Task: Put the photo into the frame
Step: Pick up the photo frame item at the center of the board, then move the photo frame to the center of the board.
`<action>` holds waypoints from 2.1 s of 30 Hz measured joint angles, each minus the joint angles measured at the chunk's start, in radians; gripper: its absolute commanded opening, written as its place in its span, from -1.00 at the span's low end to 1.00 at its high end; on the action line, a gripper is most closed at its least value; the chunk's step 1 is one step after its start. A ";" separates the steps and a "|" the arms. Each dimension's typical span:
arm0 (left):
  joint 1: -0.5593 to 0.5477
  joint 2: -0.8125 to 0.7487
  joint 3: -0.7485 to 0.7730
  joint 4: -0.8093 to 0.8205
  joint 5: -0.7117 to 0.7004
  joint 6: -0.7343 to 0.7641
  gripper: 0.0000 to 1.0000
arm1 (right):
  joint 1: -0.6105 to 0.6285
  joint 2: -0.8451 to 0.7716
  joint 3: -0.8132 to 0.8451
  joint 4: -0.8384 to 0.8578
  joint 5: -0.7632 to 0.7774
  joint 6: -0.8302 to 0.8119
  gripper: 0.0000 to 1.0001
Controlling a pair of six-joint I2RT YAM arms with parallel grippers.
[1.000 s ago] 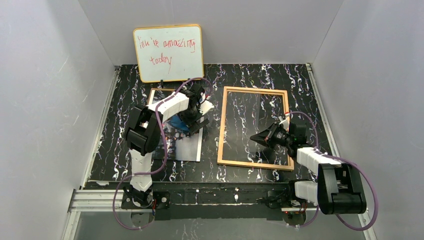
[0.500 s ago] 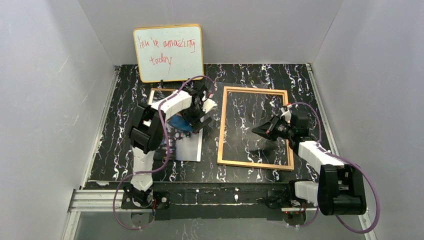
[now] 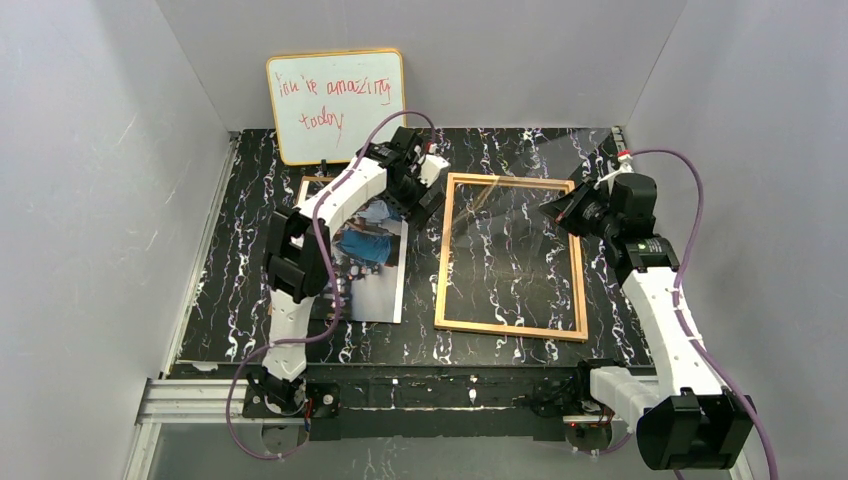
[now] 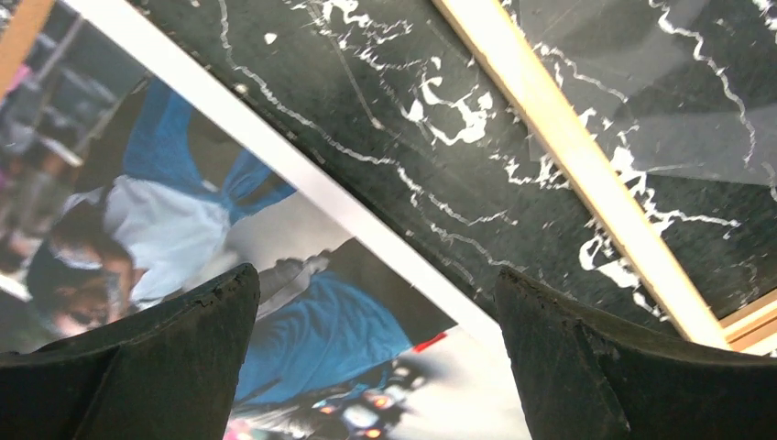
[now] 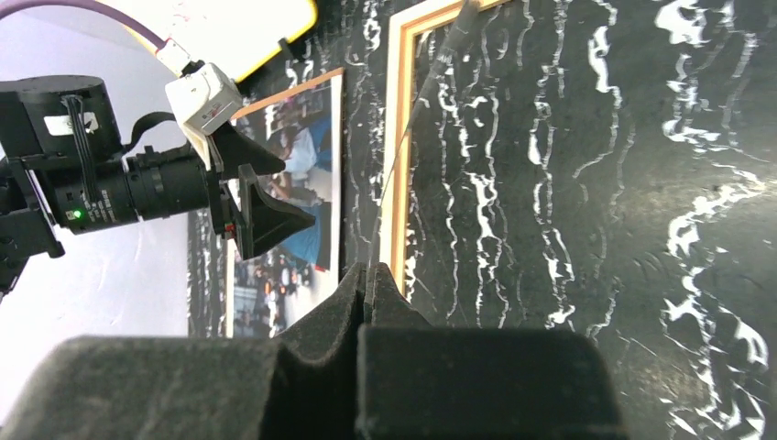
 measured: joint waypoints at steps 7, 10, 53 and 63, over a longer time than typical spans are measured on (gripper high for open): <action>-0.024 0.130 0.033 0.023 0.067 -0.105 0.94 | -0.004 0.000 0.096 -0.195 0.085 -0.032 -0.97; -0.038 0.198 0.085 0.018 0.074 -0.151 0.90 | -0.004 0.000 0.143 -0.259 0.088 -0.050 -0.97; 0.006 -0.106 -0.488 0.498 -0.203 -0.233 0.24 | 0.047 0.105 -0.007 -0.171 -0.265 -0.060 -0.97; 0.096 -0.211 -0.610 0.471 -0.256 -0.079 0.49 | 0.321 0.197 -0.018 -0.004 -0.214 0.063 -0.97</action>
